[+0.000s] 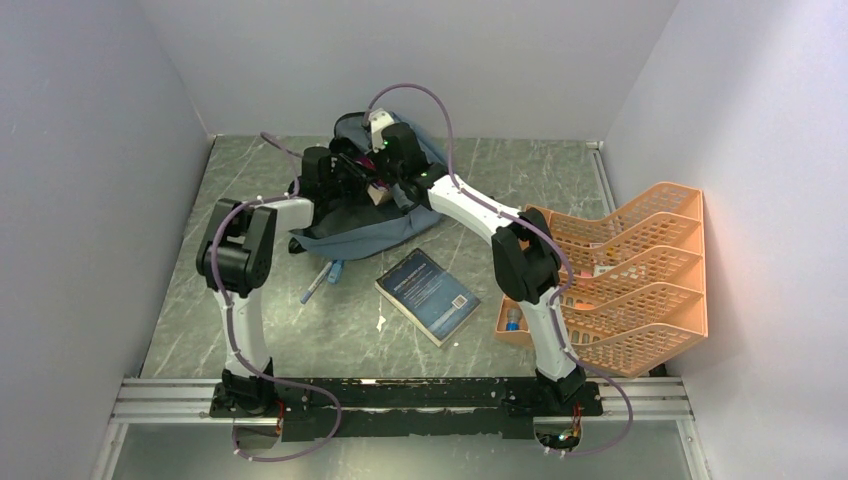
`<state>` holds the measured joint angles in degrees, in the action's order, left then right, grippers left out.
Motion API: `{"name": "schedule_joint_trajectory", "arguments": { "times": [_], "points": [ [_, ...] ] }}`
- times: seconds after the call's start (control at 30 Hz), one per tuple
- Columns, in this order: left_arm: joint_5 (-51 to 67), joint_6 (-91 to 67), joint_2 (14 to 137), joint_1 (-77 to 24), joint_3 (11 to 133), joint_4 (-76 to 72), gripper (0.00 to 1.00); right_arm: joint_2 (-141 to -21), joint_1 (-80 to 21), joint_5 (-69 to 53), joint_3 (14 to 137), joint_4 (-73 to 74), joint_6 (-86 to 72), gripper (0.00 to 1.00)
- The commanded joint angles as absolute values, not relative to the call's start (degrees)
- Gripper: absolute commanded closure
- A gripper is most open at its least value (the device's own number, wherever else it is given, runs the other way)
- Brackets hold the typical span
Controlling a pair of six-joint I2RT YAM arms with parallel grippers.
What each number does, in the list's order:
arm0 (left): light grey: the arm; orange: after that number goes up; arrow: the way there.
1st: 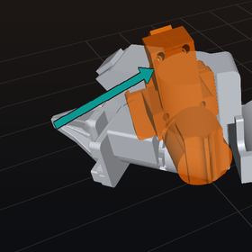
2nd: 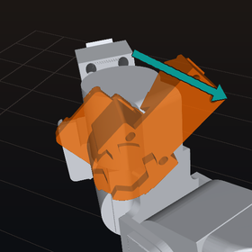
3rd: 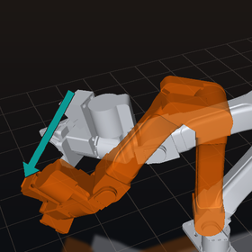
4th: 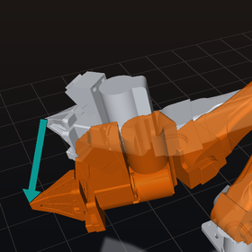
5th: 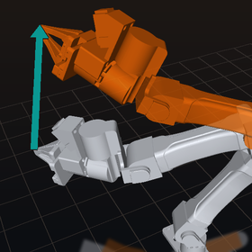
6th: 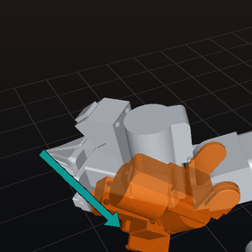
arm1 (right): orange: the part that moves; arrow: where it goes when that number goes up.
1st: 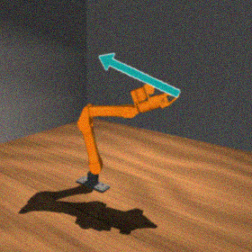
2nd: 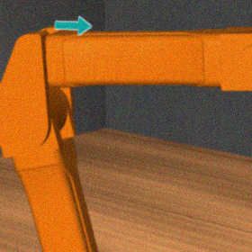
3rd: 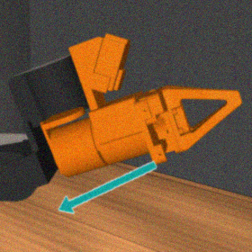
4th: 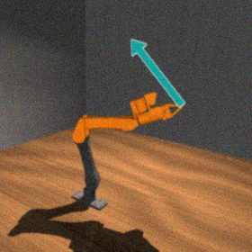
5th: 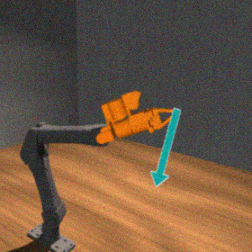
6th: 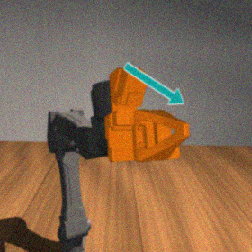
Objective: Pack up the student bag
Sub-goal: Place the book in the student bag.
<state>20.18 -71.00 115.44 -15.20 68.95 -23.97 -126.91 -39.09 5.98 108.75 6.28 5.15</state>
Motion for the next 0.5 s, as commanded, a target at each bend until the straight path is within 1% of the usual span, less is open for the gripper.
{"name": "schedule_joint_trajectory", "arguments": {
  "times": [0.0,0.2,0.23,0.3,0.37,0.47],
  "points": [
    [20.0,-73.8,118.7,-16.4,75.3,-35.7,0.95,-122.0,-39.3,3.6,108.0,2.1,3.7,1.0],
    [18.6,-71.4,122.9,-16.8,80.3,-31.1,0.95,-121.8,-39.2,3.1,107.4,2.6,3.7,1.0],
    [18.7,-71.3,123.5,-16.8,80.9,-30.5,0.94,-121.9,-39.2,3.0,107.3,2.6,3.7,1.0],
    [19.0,-70.2,124.5,-16.8,82.5,-28.4,0.84,-122.0,-39.1,3.0,107.3,2.8,3.8,1.0],
    [19.3,-68.3,125.4,-16.9,85.0,-23.9,0.67,-122.1,-39.1,2.9,107.3,2.9,3.9,1.0],
    [18.9,-65.9,125.5,-17.0,86.3,-20.3,0.47,-122.3,-39.1,2.9,106.9,2.7,3.9,1.0]
  ]
}}
